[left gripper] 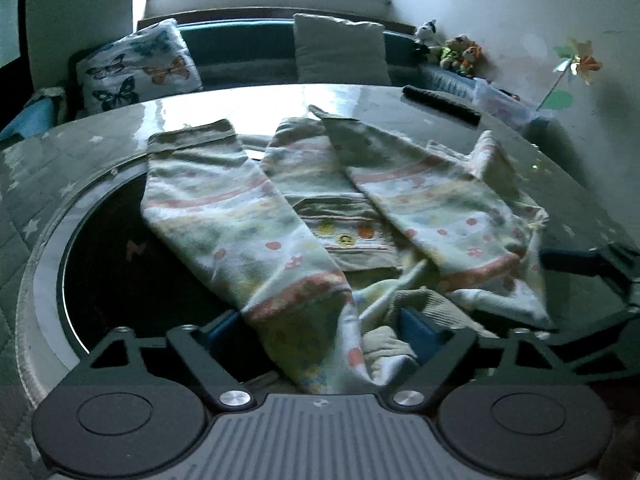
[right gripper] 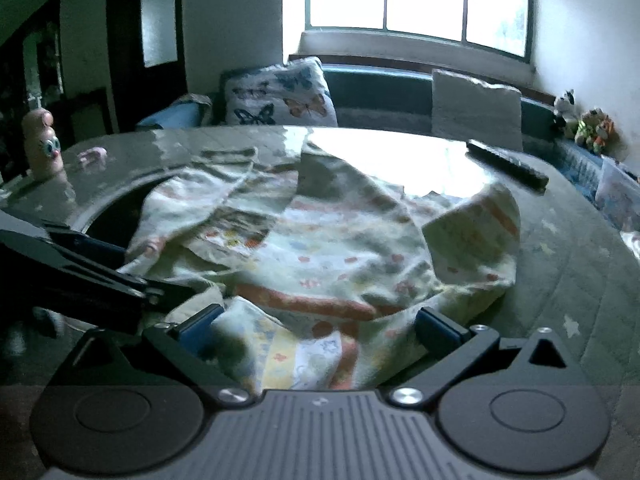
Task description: Fold clothes
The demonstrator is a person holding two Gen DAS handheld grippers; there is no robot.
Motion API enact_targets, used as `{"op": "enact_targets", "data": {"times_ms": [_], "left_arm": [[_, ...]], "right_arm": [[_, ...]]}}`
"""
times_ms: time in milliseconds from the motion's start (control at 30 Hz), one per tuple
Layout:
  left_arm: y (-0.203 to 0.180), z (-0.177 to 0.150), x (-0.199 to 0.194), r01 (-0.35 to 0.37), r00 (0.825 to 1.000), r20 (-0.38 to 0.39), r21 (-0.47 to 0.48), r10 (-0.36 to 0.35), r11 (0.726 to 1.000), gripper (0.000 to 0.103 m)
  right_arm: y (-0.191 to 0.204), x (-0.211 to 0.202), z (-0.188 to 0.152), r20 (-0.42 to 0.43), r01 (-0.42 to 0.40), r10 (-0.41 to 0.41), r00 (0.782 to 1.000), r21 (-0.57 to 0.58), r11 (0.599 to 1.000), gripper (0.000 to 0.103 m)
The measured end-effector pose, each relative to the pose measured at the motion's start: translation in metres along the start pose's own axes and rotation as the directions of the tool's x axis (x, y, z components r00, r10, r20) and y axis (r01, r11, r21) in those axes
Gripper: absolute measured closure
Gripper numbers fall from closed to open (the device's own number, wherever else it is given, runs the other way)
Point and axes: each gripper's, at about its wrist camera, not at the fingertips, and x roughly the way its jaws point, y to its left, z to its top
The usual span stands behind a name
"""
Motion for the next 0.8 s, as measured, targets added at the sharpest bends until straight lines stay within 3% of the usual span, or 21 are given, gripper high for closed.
{"op": "enact_targets", "data": {"times_ms": [100, 167, 333, 700, 800], "left_arm": [[-0.007, -0.001, -0.005, 0.016, 1.000, 0.015, 0.029, -0.016, 0.999, 0.039], [-0.014, -0.002, -0.009, 0.017, 0.999, 0.026, 0.054, -0.018, 0.998, 0.056], [-0.020, -0.007, -0.018, 0.007, 0.999, 0.033, 0.058, -0.009, 0.998, 0.076], [-0.017, -0.040, -0.058, 0.019, 1.000, 0.008, -0.020, -0.019, 1.000, 0.079], [-0.016, -0.045, -0.066, 0.023, 1.000, 0.005, -0.030, -0.023, 0.999, 0.073]], "right_arm": [[0.002, 0.002, -0.004, -0.013, 0.003, -0.003, 1.000, 0.000, 1.000, 0.001], [0.003, 0.000, -0.005, -0.014, 0.004, -0.004, 1.000, -0.008, 1.000, 0.004], [0.006, -0.003, -0.006, -0.026, -0.011, 0.010, 1.000, -0.028, 1.000, 0.008], [0.011, -0.028, -0.021, -0.071, -0.105, 0.097, 0.993, -0.118, 0.987, 0.009], [0.012, -0.037, -0.026, -0.086, -0.123, 0.113, 0.990, -0.126, 0.984, 0.009]]}}
